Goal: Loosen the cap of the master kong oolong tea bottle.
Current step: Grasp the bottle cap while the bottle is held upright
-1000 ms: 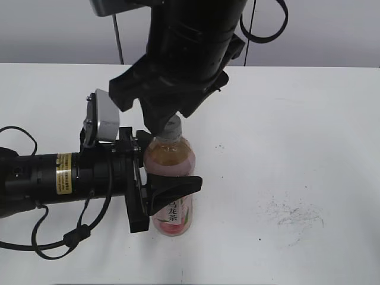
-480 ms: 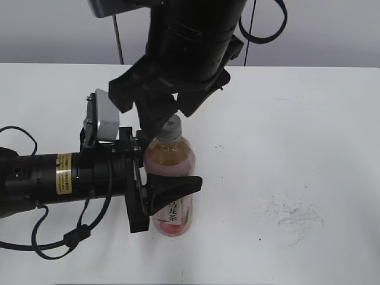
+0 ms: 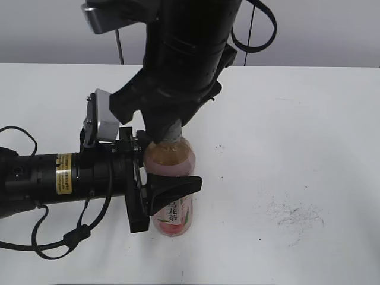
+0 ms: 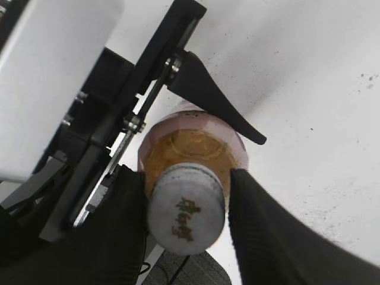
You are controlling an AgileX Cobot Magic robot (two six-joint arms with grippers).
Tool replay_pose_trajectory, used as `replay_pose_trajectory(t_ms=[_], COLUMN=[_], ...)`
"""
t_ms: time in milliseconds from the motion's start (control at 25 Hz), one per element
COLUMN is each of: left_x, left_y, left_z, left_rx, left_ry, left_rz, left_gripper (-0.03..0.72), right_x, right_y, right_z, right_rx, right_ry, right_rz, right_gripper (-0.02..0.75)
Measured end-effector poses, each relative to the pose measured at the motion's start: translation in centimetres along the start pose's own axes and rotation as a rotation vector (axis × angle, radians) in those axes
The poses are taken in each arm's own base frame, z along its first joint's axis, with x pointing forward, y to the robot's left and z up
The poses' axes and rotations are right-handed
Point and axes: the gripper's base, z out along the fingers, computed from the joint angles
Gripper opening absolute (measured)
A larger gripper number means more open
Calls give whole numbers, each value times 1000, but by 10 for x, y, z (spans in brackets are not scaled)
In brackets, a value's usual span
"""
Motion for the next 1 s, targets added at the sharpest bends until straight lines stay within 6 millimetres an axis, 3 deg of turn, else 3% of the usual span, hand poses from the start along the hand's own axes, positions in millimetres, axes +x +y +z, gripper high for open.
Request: replay_pose_trajectory(t_ms=[120,360,520,760,1000], left_x=[0,0,0,0,0], left_y=[0,0,0,0,0], left_z=[0,0,0,0,0], left_rx=[0,0,0,1,3], left_ry=[0,0,0,0,0], left_rz=[0,0,0,2,5], left_gripper=[445,445,445,445,445], right_x=[0,0,0,0,0], right_y=[0,0,0,0,1], right_z=[0,0,0,0,-1], right_rx=[1,1,1,1,-6], right_ry=[0,-1,-1,1,-1], right_rz=[-10,-54,-180,-647,-1272], right_gripper=[297,285,279,279,279])
